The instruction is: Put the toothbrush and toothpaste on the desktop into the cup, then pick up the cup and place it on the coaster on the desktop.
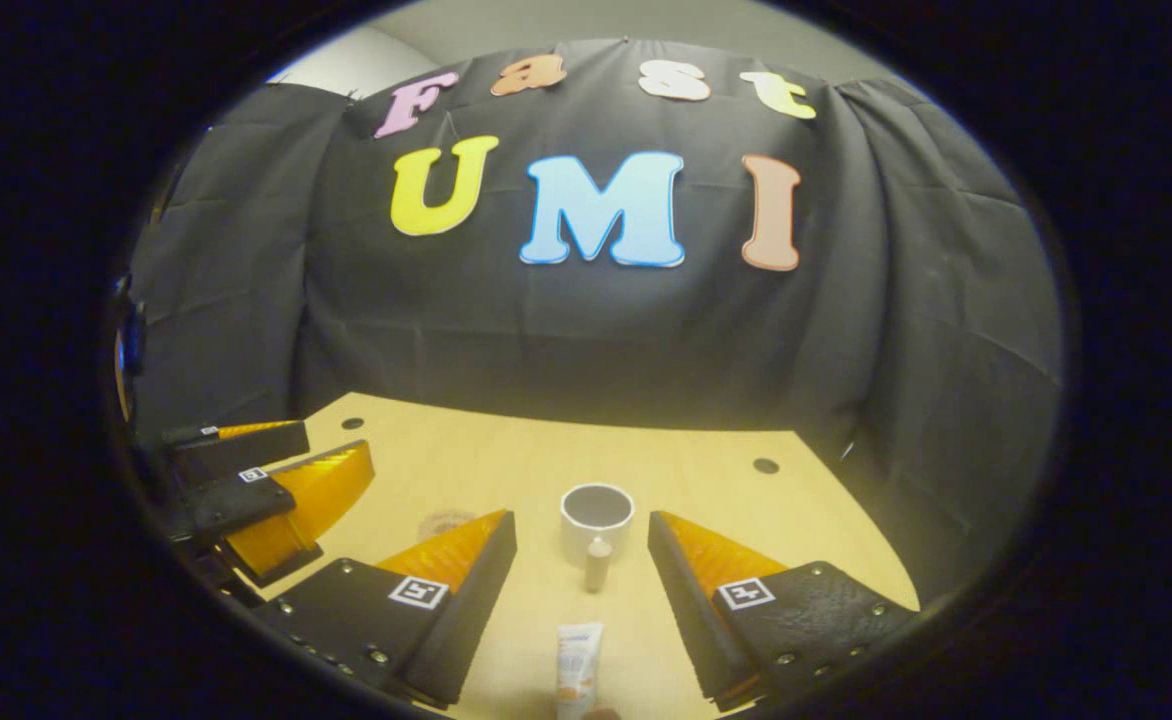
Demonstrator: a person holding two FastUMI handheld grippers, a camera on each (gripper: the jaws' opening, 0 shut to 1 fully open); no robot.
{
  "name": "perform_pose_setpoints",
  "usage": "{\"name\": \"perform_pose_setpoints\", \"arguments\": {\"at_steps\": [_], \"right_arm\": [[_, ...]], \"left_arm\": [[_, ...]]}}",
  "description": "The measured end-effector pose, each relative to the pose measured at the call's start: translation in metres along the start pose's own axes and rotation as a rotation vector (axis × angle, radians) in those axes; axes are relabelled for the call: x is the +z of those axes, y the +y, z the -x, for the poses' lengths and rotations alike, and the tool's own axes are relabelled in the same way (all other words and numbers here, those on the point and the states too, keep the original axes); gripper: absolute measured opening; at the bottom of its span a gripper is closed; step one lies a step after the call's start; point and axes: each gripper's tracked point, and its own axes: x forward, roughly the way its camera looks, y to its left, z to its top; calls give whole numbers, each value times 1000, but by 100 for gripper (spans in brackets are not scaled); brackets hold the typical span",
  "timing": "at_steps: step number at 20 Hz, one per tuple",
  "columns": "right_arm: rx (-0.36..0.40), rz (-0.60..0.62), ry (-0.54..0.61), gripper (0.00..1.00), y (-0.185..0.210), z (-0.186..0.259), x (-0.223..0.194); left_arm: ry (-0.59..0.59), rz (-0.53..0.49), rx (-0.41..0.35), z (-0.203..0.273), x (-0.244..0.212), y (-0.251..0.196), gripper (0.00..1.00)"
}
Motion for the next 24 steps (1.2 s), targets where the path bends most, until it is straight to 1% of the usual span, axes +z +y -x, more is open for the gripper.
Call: {"name": "perform_pose_setpoints", "arguments": {"at_steps": [1, 2, 3, 4, 7, 9, 11, 14, 16, 17, 20, 22, 23, 24], "right_arm": [[3, -2, 38, 83, -1, -3, -7], [5, 0, 75, 83, -1, -5, -16], [6, 4, 113, 83, -2, -9, -24], [8, 8, 153, 83, -2, -11, -34], [21, 10, 259, 83, -3, -16, -55], [31, 5, 313, 82, -5, -19, -67], [40, -3, 362, 82, -2, -19, -77], [53, -14, 434, 83, -3, -19, -95], [56, -13, 479, 83, -6, -22, -107], [60, -15, 501, 83, -6, -24, -113], [75, -35, 575, 83, -4, -25, -130], [80, -47, 617, 83, -4, -26, -139], [80, -49, 638, 83, -5, -27, -145], [80, -51, 656, 83, -4, -28, -151]], "left_arm": [[39, 1, -3, -3, -11, 0, 95], [75, 4, -6, -5, -20, 0, 93], [111, 7, -7, -6, -30, -1, 96], [144, 8, -3, -8, -38, -1, 96], [246, -24, 16, -10, -63, 3, 96], [296, -47, 12, -8, -76, 3, 96], [355, -48, 3, -10, -91, -3, 96], [452, -25, -3, -13, -117, -7, 96], [523, -14, 8, -15, -136, -4, 96], [559, -9, 9, -14, -144, -3, 98], [688, 6, 17, -8, -176, -4, 94], [756, 41, 23, -5, -190, -3, 99], [787, 54, 28, -4, -196, -2, 97], [819, 62, 35, -2, -204, 0, 100]]}}
